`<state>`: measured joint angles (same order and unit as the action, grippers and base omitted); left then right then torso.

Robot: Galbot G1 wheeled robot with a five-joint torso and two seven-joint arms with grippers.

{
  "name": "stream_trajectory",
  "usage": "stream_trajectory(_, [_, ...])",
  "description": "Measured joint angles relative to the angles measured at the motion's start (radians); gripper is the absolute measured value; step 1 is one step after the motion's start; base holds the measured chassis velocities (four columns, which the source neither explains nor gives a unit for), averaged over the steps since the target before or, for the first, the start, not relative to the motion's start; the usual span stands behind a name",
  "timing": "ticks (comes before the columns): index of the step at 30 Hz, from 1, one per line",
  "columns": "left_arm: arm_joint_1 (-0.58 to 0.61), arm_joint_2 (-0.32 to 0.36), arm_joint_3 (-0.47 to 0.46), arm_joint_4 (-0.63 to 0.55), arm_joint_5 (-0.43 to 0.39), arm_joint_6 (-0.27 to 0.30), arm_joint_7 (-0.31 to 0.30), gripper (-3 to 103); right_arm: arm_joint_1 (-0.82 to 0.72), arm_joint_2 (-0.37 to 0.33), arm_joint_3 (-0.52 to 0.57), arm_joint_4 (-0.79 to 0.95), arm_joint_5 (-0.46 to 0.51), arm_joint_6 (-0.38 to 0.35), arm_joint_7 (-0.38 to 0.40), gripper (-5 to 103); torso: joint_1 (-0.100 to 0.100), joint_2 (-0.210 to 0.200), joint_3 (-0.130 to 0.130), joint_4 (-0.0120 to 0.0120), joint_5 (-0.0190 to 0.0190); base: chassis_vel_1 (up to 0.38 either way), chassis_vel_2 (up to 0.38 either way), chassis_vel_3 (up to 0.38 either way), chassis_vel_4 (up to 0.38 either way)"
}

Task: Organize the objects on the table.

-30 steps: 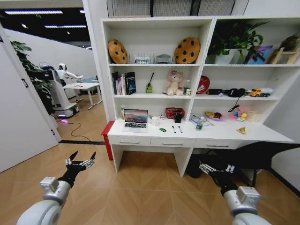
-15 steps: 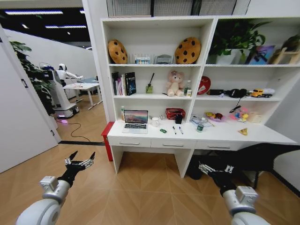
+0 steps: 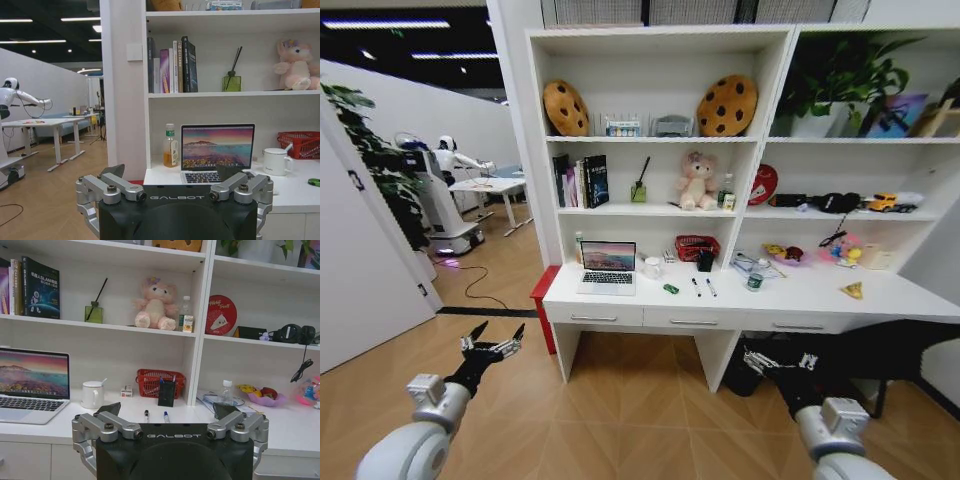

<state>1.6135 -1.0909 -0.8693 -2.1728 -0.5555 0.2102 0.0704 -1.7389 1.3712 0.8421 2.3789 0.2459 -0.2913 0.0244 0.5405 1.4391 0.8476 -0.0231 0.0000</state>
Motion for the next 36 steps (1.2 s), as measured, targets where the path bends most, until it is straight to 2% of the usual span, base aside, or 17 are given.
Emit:
stream_trajectory(17, [0.001, 0.003, -0.001, 0.006, -0.004, -0.004, 0.007, 100, -0.006, 0.006, 0.000, 0.000, -0.002, -0.003, -0.013, 100, 0.000, 0.000, 0.000, -0.0004, -0.0005, -0.176, 0.174, 0.175, -0.181])
stream_trajectory(20, [0.001, 0.003, -0.001, 0.006, -0.003, -0.004, 0.007, 100, -0.004, 0.006, -0.001, -0.003, -0.002, -0.003, -0.013, 100, 0.000, 0.000, 0.000, 0.0000, 0.0007, -0.212, 0.232, 0.230, -0.230])
stream_trajectory(22, [0.000, 0.003, -0.001, 0.006, -0.003, -0.004, 0.007, 100, -0.003, 0.006, -0.001, -0.005, -0.002, -0.003, -0.013, 100, 0.000, 0.000, 0.000, 0.0001, -0.0006, -0.224, 0.216, 0.232, -0.213])
stream_trajectory(24, [-0.002, 0.003, 0.000, 0.007, -0.003, -0.004, 0.007, 100, -0.002, 0.006, -0.001, -0.008, -0.002, -0.003, -0.013, 100, 0.000, 0.000, 0.000, 0.0000, 0.0005, -0.217, 0.198, 0.215, -0.215])
stream_trajectory(27, [-0.006, 0.002, 0.001, 0.013, -0.002, -0.004, 0.007, 100, 0.000, 0.005, -0.001, -0.011, -0.002, -0.003, -0.013, 100, 0.000, 0.000, 0.000, -0.0003, -0.0007, -0.215, 0.207, 0.226, -0.218])
stream_trajectory(29, [-0.007, 0.001, 0.001, 0.017, 0.000, -0.003, 0.007, 100, 0.001, 0.005, -0.001, -0.013, -0.002, -0.002, -0.013, 100, 0.000, 0.000, 0.000, 0.0000, 0.0004, -0.201, 0.207, 0.218, -0.215])
stream_trajectory(36, [-0.015, -0.002, 0.004, 0.033, 0.005, -0.007, 0.008, 100, 0.005, 0.004, -0.002, -0.024, -0.013, 0.004, -0.014, 100, 0.000, 0.000, 0.000, -0.0003, -0.0006, -0.210, 0.211, 0.208, -0.216])
